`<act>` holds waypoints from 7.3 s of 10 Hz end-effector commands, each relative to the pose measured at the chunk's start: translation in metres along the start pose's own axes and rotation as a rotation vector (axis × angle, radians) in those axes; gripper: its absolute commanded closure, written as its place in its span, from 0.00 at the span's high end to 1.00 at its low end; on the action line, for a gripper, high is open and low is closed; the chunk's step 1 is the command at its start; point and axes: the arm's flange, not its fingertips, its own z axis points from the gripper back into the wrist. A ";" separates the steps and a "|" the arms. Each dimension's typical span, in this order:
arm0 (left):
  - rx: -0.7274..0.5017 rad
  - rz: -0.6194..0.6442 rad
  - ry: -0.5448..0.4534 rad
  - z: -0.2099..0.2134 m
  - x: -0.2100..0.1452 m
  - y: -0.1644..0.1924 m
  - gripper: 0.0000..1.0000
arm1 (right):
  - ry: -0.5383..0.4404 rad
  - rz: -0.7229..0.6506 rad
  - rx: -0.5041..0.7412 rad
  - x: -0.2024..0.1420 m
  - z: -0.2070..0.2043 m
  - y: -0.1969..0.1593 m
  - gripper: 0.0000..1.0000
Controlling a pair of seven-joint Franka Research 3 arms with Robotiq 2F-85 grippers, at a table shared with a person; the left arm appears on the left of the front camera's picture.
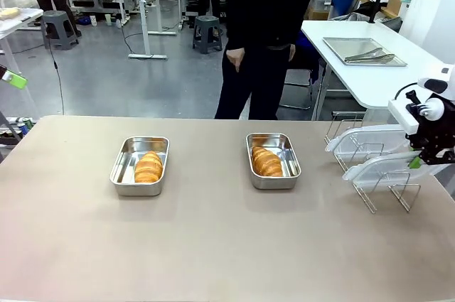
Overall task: Place the bread in airtight containers.
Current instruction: Pick up one Airtight Container lid and hand it to the human, then release when the human grabs the Airtight Container lid, then pick up one Airtight Container lid and hand it to the human.
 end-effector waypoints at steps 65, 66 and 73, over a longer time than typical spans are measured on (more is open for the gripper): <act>-0.002 -0.008 0.011 0.000 0.000 -0.002 1.00 | -0.769 -0.565 -0.128 -0.095 0.101 -0.027 1.00; -0.002 -0.008 0.011 0.000 0.000 -0.002 1.00 | -0.769 -0.565 -0.128 -0.095 0.101 -0.027 1.00; -0.002 -0.008 0.011 0.000 0.000 -0.002 1.00 | -0.769 -0.565 -0.128 -0.095 0.101 -0.027 1.00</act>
